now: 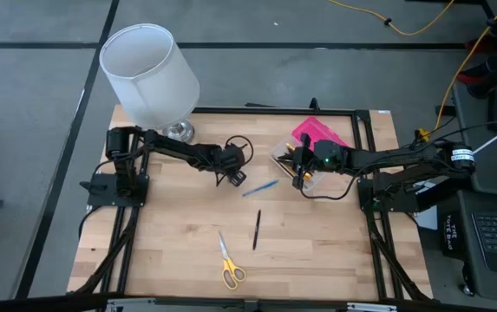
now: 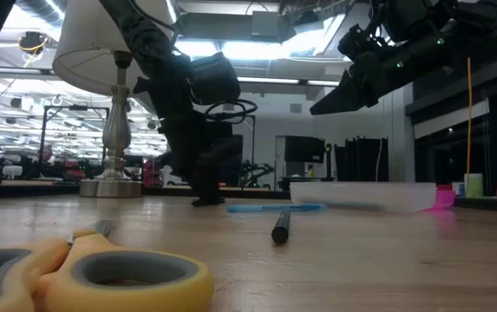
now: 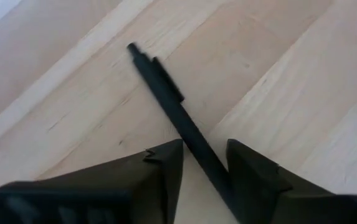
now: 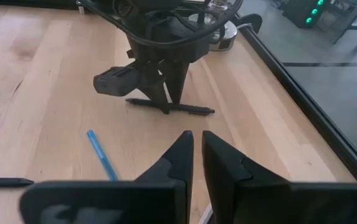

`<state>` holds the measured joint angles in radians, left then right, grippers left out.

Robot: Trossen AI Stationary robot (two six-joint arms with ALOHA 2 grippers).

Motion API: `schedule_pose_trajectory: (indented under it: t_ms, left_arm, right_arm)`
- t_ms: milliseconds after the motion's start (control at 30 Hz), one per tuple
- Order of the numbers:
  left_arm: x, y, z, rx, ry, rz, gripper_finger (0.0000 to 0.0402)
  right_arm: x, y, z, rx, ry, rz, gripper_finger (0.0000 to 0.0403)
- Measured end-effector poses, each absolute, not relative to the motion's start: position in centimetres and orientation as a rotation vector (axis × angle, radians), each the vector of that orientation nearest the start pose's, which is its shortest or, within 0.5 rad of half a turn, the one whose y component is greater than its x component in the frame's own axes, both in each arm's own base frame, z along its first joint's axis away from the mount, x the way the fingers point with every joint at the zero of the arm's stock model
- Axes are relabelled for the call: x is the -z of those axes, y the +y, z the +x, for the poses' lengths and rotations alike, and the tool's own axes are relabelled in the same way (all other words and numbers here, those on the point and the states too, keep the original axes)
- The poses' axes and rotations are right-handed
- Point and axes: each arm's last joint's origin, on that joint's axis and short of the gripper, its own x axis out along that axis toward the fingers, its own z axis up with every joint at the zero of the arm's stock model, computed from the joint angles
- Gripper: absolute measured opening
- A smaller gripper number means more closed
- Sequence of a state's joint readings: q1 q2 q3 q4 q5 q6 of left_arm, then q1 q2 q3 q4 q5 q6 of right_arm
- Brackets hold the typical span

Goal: Pick & place school supplies into a supply box
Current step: Put the black pen into the pink supply box

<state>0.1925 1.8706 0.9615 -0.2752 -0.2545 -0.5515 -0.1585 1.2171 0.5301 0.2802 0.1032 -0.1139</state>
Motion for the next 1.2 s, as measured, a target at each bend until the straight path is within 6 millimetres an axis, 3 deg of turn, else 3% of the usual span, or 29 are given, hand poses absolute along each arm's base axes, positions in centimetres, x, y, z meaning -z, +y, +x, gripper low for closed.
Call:
schedule_pose_trajectory:
  t_ms: [433, 800, 1067, 1200]
  left_arm:
    - [-11.6, 7.0, 32.4, -0.626, 1.075, -0.357, 0.0013]
    - [-16.5, 6.6, 30.7, -0.520, 1.045, -0.235, 0.0012]
    - [-17.4, 6.3, 29.3, -0.435, 0.923, -0.185, 0.0010]
    - [-17.1, 6.3, 28.4, -0.435, 0.757, -0.191, 0.0010]
  right_arm:
    - [-20.3, -4.1, 24.1, 0.233, 0.432, -0.100, 0.0039]
    - [-20.1, -4.1, 24.0, 0.232, 0.458, -0.099, 0.0039]
    - [-19.6, -4.1, 23.7, 0.228, 0.510, -0.094, 0.0039]
    - [-19.5, -4.1, 23.7, 0.234, 0.515, -0.072, 0.0039]
